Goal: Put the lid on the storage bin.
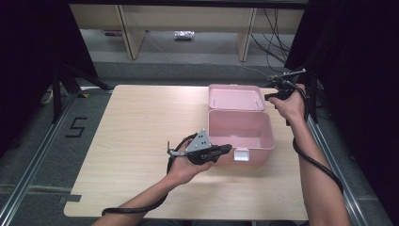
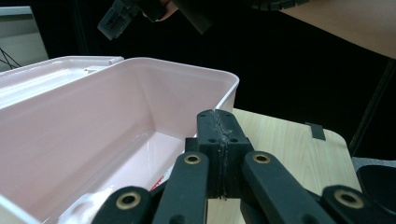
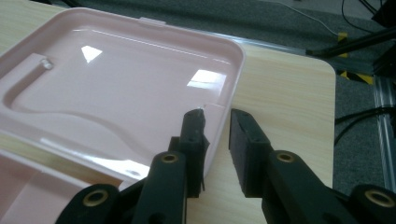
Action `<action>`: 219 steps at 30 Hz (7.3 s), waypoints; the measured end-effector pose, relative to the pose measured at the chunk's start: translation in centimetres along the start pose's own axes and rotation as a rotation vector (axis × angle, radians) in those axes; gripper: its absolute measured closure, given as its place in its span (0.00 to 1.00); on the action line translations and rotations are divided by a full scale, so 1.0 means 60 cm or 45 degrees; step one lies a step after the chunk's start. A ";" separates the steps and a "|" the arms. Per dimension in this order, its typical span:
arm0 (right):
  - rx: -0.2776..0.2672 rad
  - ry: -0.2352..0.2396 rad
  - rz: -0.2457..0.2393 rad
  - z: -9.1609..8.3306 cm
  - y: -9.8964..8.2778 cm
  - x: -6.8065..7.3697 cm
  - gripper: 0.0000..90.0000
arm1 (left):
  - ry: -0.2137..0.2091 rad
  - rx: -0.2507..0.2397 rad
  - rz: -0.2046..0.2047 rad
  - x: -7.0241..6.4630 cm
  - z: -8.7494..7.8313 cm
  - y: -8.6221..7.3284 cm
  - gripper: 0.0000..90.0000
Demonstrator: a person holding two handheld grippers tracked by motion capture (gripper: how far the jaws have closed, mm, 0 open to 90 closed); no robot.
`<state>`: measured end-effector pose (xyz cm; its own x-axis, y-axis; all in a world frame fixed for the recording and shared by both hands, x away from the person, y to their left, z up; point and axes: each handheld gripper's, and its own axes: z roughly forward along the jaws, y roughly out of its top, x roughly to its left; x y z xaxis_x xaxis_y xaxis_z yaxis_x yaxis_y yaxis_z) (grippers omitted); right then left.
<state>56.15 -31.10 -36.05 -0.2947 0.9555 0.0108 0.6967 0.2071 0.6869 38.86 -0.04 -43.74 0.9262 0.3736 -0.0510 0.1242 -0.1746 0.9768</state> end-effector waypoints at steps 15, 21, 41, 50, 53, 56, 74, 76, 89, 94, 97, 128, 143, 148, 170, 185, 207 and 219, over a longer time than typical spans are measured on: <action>0.051 -0.028 0.049 0.040 0.014 -0.006 0.87 | -0.033 0.017 0.015 -0.010 0.030 -0.009 0.99; 0.061 -0.033 0.062 0.047 0.023 -0.008 0.87 | -0.042 0.024 0.034 -0.012 0.038 -0.011 0.99; 0.115 -0.049 0.112 0.074 0.035 -0.006 0.85 | -0.032 0.057 0.083 -0.016 0.063 -0.028 0.99; 0.130 -0.052 0.156 0.086 0.038 -0.009 0.83 | -0.048 0.075 0.091 -0.023 0.069 -0.034 0.99; 0.134 -0.053 0.126 0.094 0.037 -0.012 0.83 | -0.045 0.068 0.080 -0.023 0.069 -0.034 0.99; 0.137 -0.055 0.115 0.099 0.037 -0.014 0.83 | -0.046 0.071 0.080 -0.024 0.069 -0.035 0.99; 0.177 -0.060 0.202 0.118 0.041 -0.010 0.87 | -0.052 0.076 0.080 -0.023 0.069 -0.035 0.99; 0.181 -0.069 0.183 0.122 0.039 -0.012 0.88 | -0.052 0.076 0.080 -0.023 0.069 -0.035 0.99; 0.177 -0.098 0.175 0.123 0.040 -0.008 0.93 | -0.052 0.080 0.080 -0.022 0.069 -0.034 0.99; 0.170 -0.100 0.177 0.122 0.040 -0.008 0.94 | -0.049 0.081 0.073 -0.023 0.069 -0.034 0.99; 0.170 -0.102 0.197 0.119 0.041 -0.007 0.94 | -0.049 0.086 0.077 -0.022 0.070 -0.033 0.99; 0.155 -0.102 0.223 0.093 0.045 -0.007 0.95 | -0.048 0.110 0.052 -0.024 0.074 -0.031 1.00; 0.115 -0.099 0.162 0.064 0.059 0.001 1.00 | -0.029 0.126 0.061 -0.025 0.076 -0.027 1.00; 0.105 -0.118 0.119 0.065 0.069 0.000 1.00 | -0.027 0.123 0.050 -0.023 0.074 -0.027 1.00; 0.233 -0.095 0.273 0.123 0.053 -0.015 0.88 | -0.041 0.112 0.045 -0.022 0.076 -0.028 1.00; 0.265 -0.059 0.361 0.131 0.048 -0.021 0.97 | -0.034 0.130 0.046 -0.021 0.075 -0.027 1.00; 0.172 -0.088 0.335 0.092 0.063 -0.014 0.99 | -0.023 0.142 0.015 -0.024 0.074 -0.025 1.00; 0.125 -0.085 0.333 0.068 0.072 -0.012 0.99 | -0.030 0.142 0.016 -0.022 0.074 -0.026 1.00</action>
<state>62.05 -30.04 -36.08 -0.0556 0.9902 0.1283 0.8045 -0.0317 0.5931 39.03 -4.29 -46.10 0.9359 0.3494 -0.0452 0.1501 -0.2796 0.9483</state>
